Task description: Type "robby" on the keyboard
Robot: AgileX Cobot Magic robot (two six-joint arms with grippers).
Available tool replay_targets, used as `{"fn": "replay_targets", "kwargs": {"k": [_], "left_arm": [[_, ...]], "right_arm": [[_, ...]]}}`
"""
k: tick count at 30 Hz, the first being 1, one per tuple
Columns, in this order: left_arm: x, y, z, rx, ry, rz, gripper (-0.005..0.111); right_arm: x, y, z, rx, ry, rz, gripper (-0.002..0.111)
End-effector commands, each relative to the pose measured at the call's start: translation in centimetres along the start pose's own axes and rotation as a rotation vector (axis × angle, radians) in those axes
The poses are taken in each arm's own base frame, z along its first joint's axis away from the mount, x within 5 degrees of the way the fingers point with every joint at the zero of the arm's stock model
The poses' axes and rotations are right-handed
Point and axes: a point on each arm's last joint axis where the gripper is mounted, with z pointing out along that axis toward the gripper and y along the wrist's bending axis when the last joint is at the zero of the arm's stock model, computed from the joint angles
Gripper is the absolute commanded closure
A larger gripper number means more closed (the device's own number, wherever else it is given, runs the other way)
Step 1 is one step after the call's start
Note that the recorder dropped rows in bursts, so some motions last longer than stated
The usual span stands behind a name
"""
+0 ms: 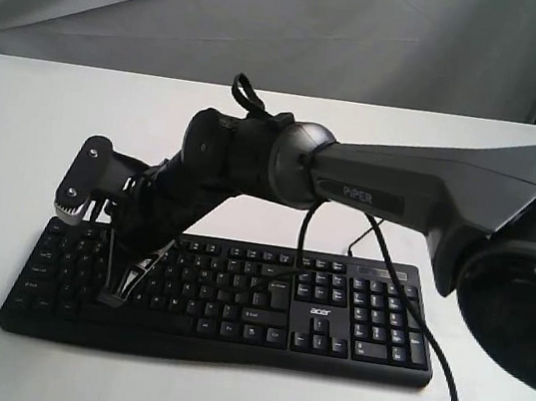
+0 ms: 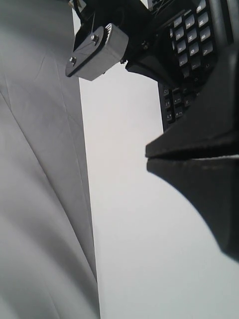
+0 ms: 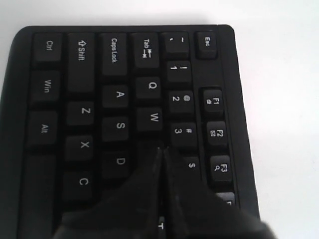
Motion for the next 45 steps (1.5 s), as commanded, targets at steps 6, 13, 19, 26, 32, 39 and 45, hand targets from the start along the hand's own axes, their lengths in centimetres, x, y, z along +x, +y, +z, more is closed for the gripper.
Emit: {"fn": "replay_targets", "kwargs": {"k": [6, 13, 19, 26, 32, 39, 45], "left_arm": [[0.1, 0.0, 0.0, 0.005, -0.005, 0.003, 0.107], [0.1, 0.0, 0.0, 0.005, -0.005, 0.003, 0.107], [0.1, 0.0, 0.0, 0.005, -0.005, 0.003, 0.107], [0.1, 0.0, 0.0, 0.005, -0.005, 0.003, 0.107], [0.1, 0.0, 0.0, 0.005, -0.005, 0.003, 0.107], [0.1, 0.0, 0.0, 0.005, -0.005, 0.003, 0.107], [0.1, 0.0, 0.0, 0.005, -0.005, 0.003, 0.107]], "right_arm": [[-0.1, 0.0, 0.2, 0.006, -0.002, -0.006, 0.108], [0.3, 0.0, 0.8, -0.001, 0.01, -0.001, 0.108], [-0.4, 0.0, -0.4, 0.007, -0.007, -0.011, 0.108], [-2.0, -0.2, -3.0, 0.04, -0.053, -0.028, 0.108], [-1.6, -0.5, -3.7, 0.008, -0.026, -0.021, 0.108], [0.5, -1.9, -4.6, -0.047, 0.019, 0.035, 0.108], [1.8, -2.5, -4.9, -0.082, 0.057, 0.065, 0.108]]}}
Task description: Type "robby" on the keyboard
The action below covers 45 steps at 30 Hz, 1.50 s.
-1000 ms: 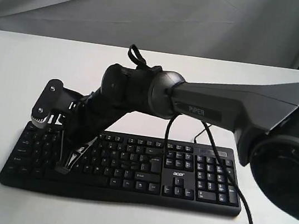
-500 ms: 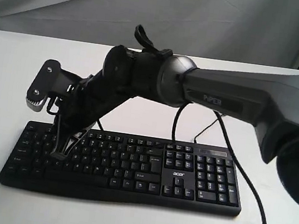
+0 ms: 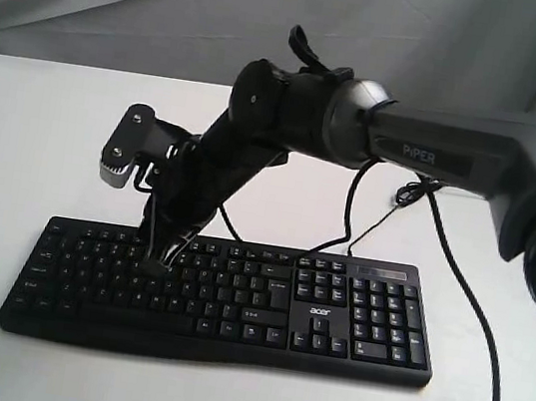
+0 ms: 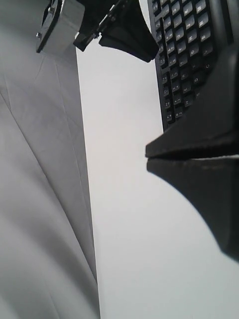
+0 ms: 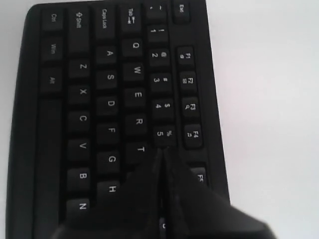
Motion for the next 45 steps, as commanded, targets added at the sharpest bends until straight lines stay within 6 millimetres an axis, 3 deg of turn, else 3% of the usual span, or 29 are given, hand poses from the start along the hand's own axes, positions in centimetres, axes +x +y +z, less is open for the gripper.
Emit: {"fn": "replay_targets", "kwargs": {"k": [1, 10, 24, 45], "left_arm": [[0.1, 0.0, 0.0, 0.005, -0.005, 0.003, 0.107], [0.1, 0.0, 0.0, 0.005, -0.005, 0.003, 0.107], [0.1, 0.0, 0.0, 0.005, -0.005, 0.003, 0.107], [0.1, 0.0, 0.0, 0.005, -0.005, 0.003, 0.107]], "right_arm": [[0.8, -0.1, -0.5, -0.024, 0.033, 0.012, 0.108], [2.4, 0.7, -2.5, 0.115, 0.043, -0.028, 0.108], [5.0, 0.2, -2.2, 0.097, 0.064, 0.041, 0.108], [4.9, 0.8, -1.8, 0.053, 0.004, 0.034, 0.108]]}}
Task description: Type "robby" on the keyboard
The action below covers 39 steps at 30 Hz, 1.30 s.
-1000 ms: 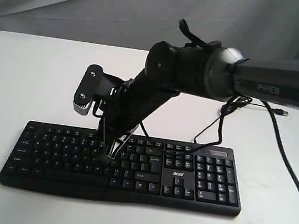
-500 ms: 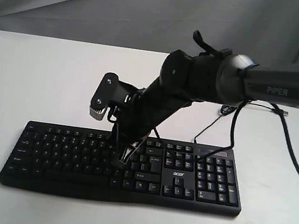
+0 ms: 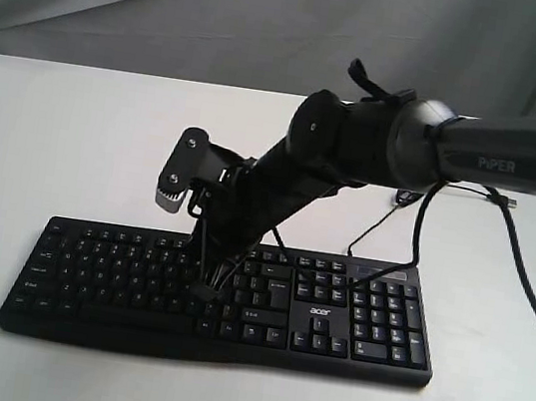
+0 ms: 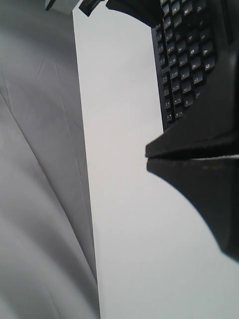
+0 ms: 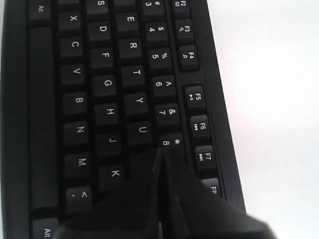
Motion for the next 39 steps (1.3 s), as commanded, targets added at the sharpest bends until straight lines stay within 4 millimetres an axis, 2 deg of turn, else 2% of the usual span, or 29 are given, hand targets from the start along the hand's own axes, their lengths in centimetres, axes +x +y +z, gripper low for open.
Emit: {"fn": "replay_targets", "kwargs": {"k": [1, 7, 39], "left_arm": [[0.08, -0.03, 0.01, 0.005, -0.005, 0.003, 0.107], [0.08, -0.03, 0.01, 0.005, -0.005, 0.003, 0.107], [0.08, -0.03, 0.01, 0.005, -0.005, 0.003, 0.107]], "right_arm": [[0.16, -0.04, -0.12, -0.002, -0.002, 0.0, 0.108], [0.88, 0.1, 0.2, 0.009, 0.027, -0.005, 0.108], [0.77, 0.21, 0.43, 0.01, 0.022, 0.004, 0.108]]}}
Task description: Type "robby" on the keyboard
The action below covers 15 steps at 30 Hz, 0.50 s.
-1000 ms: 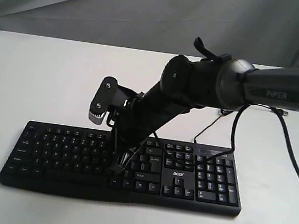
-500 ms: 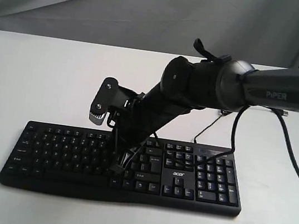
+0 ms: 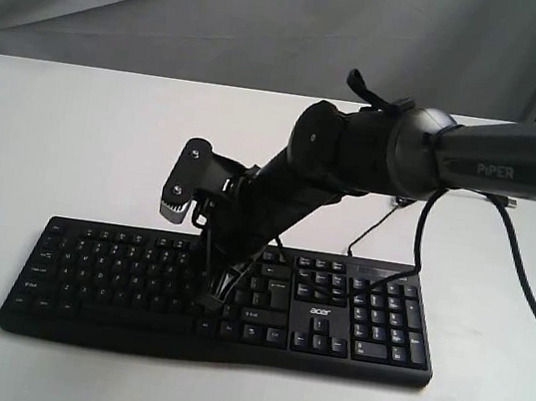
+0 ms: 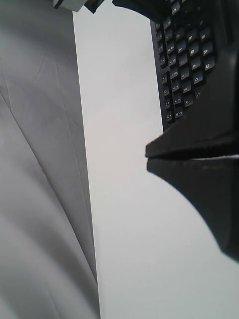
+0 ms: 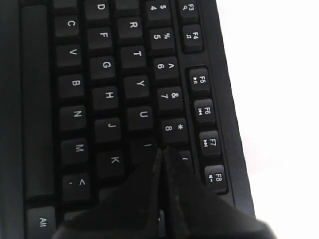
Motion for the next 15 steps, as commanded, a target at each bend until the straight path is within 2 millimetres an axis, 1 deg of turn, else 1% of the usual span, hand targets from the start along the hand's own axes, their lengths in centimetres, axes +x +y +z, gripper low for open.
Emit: {"fn": "replay_targets", "kwargs": {"k": [1, 7, 15], "left_arm": [[0.1, 0.0, 0.0, 0.005, -0.005, 0.003, 0.107], [0.1, 0.0, 0.0, 0.005, -0.005, 0.003, 0.107], [0.1, 0.0, 0.0, 0.005, -0.005, 0.003, 0.107]], "right_arm": [[0.0, 0.0, 0.0, 0.002, -0.005, 0.01, 0.108], [0.8, 0.1, 1.5, -0.018, 0.018, 0.027, 0.108], [0.6, 0.0, 1.2, -0.01, 0.013, 0.022, 0.108]]}}
